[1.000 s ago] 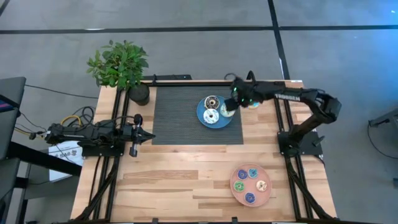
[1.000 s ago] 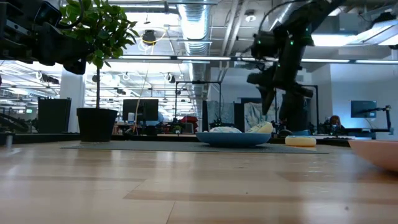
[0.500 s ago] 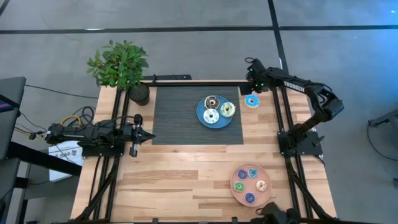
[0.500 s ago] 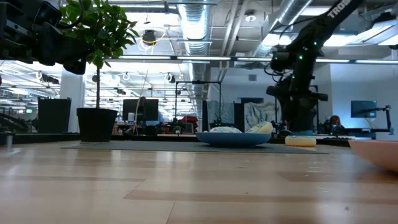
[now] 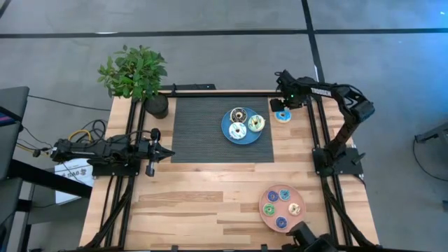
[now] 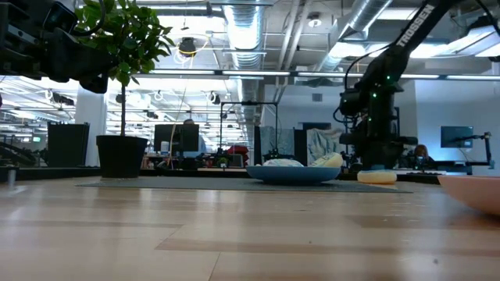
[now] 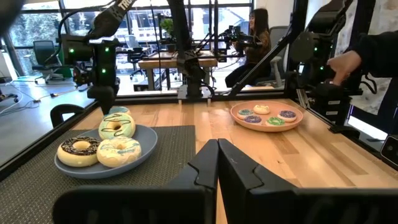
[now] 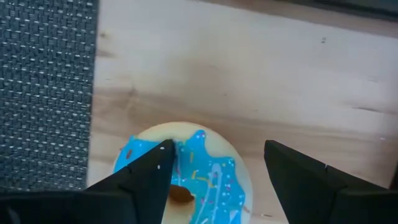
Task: Pick & Place donuts
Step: Put the large blue donut on the blue plate
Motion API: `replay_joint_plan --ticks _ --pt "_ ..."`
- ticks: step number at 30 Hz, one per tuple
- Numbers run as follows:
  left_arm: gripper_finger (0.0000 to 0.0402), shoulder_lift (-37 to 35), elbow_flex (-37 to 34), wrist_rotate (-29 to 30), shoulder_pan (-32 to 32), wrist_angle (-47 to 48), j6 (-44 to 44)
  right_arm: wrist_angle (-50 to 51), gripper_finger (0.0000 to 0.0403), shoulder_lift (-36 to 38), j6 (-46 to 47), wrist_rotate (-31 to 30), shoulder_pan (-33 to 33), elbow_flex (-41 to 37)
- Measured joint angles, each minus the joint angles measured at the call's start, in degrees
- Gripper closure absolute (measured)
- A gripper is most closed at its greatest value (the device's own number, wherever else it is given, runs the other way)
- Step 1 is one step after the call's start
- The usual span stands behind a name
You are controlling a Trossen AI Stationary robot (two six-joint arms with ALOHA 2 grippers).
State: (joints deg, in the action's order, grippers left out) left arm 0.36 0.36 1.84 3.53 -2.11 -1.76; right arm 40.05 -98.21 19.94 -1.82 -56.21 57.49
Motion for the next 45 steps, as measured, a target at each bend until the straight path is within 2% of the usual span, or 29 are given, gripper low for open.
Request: replay_joint_plan --ticks 7,12,24,28,33,36,45 --pt "0.0401 0.0 0.0 0.0 0.0 0.0 0.0 0.7 0.0164 4.2 1.0 -0.9 -0.2 0.0" --pt "0.0401 0.0 0.0 0.0 0.0 0.0 0.0 5.5 0.0164 6.0 1.0 -1.1 -0.5 0.0" --pt "0.0401 0.0 0.0 0.0 0.0 0.0 0.0 4.4 0.0164 1.4 0.6 0.9 0.4 -1.7" --pt "0.0401 0.0 0.0 0.0 0.0 0.0 0.0 3.8 0.0164 1.4 -0.7 3.5 1.2 -1.7" --pt "0.0401 0.0 0.0 0.0 0.0 0.0 0.0 3.6 0.0164 1.4 -0.2 -2.3 1.4 -1.7" --pt "0.0401 0.0 0.0 0.0 0.0 0.0 0.0 3.6 0.0164 1.4 -2.1 1.6 0.9 -1.7" --pt "0.0401 0.0 0.0 0.0 0.0 0.0 0.0 3.8 0.0164 0.1 -3.6 0.3 1.5 -1.7"
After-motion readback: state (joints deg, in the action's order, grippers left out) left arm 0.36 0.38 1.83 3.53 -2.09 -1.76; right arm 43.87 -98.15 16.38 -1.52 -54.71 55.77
